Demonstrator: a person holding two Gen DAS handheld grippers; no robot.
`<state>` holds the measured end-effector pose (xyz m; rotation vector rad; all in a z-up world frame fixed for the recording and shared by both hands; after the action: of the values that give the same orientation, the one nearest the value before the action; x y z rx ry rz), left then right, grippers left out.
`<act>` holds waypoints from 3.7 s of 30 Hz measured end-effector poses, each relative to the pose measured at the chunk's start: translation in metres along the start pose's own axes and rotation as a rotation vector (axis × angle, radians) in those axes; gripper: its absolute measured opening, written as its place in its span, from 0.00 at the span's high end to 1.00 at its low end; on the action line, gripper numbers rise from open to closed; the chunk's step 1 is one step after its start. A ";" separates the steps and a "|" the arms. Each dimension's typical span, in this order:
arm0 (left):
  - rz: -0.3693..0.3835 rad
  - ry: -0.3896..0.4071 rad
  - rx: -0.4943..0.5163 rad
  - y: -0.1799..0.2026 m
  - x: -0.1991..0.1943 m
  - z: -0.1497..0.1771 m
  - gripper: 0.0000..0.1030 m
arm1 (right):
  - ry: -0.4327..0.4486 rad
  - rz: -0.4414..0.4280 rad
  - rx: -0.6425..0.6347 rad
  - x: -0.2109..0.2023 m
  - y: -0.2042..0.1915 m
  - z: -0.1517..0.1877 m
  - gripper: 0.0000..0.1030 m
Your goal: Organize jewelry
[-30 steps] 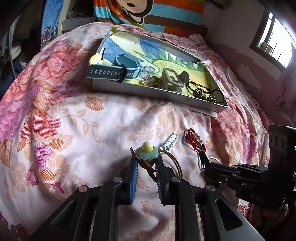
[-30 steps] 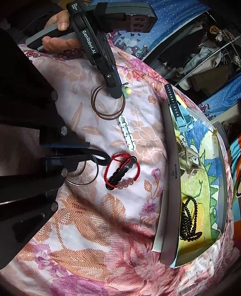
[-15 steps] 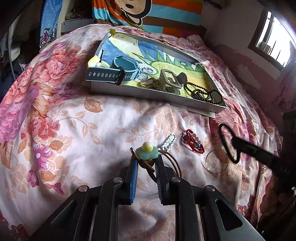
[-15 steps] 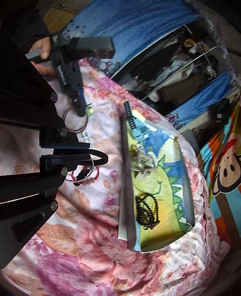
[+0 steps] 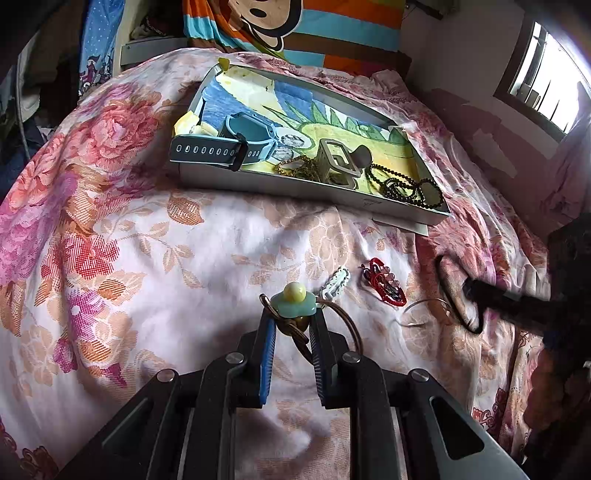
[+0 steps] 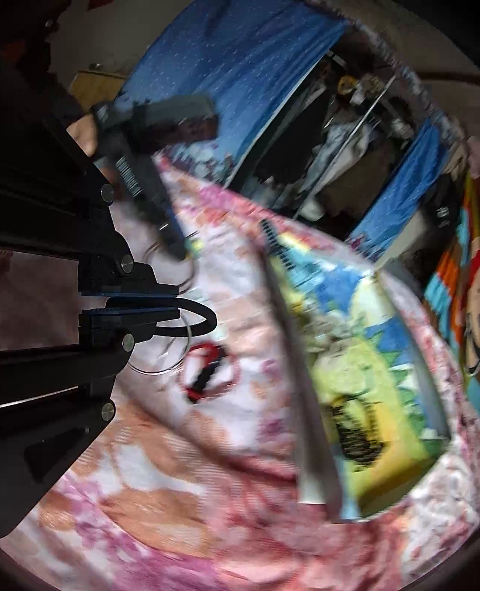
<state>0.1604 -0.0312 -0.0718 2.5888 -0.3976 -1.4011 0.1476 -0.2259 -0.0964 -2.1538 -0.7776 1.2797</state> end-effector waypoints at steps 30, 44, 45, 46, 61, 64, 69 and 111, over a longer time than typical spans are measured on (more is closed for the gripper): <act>0.006 0.001 -0.016 -0.003 -0.001 -0.001 0.83 | -0.146 0.167 -0.329 0.021 -0.056 0.045 0.96; 0.093 0.247 -0.001 0.008 -0.033 -0.062 0.83 | 0.234 0.237 -0.349 -0.036 -0.044 -0.055 0.96; 0.090 0.262 -0.001 0.010 -0.032 -0.072 0.83 | 0.258 0.254 -0.339 -0.036 -0.036 -0.068 0.96; 0.079 0.280 -0.002 0.012 -0.029 -0.083 0.83 | 0.269 0.260 -0.334 -0.033 -0.033 -0.073 0.96; -0.049 0.201 0.019 0.037 0.057 -0.137 0.83 | 0.329 0.310 -0.230 0.005 0.036 -0.112 0.95; -0.078 0.176 0.025 0.042 0.065 -0.136 0.83 | 0.331 0.307 -0.200 0.006 0.043 -0.114 0.94; -0.084 0.150 0.012 0.043 0.067 -0.138 0.81 | 0.338 0.319 -0.190 0.005 0.045 -0.115 0.93; -0.111 0.543 0.036 0.032 -0.142 -0.001 0.00 | 0.563 0.512 -0.453 -0.134 -0.107 0.027 0.02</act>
<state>0.0821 -0.0176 0.0508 2.9059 -0.1981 -0.6639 0.0484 -0.2397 0.0453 -3.0200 -0.2975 0.6533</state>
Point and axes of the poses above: each gripper's, at about its wrist camera, not at the fingertips, and x roughly the way its jaws point, y to its right, z to its underside, the point moved 2 cm from there along x, roughly the way its jaws point, and after that the axes turned 3 degrees about -y, right-handed, at the moved point
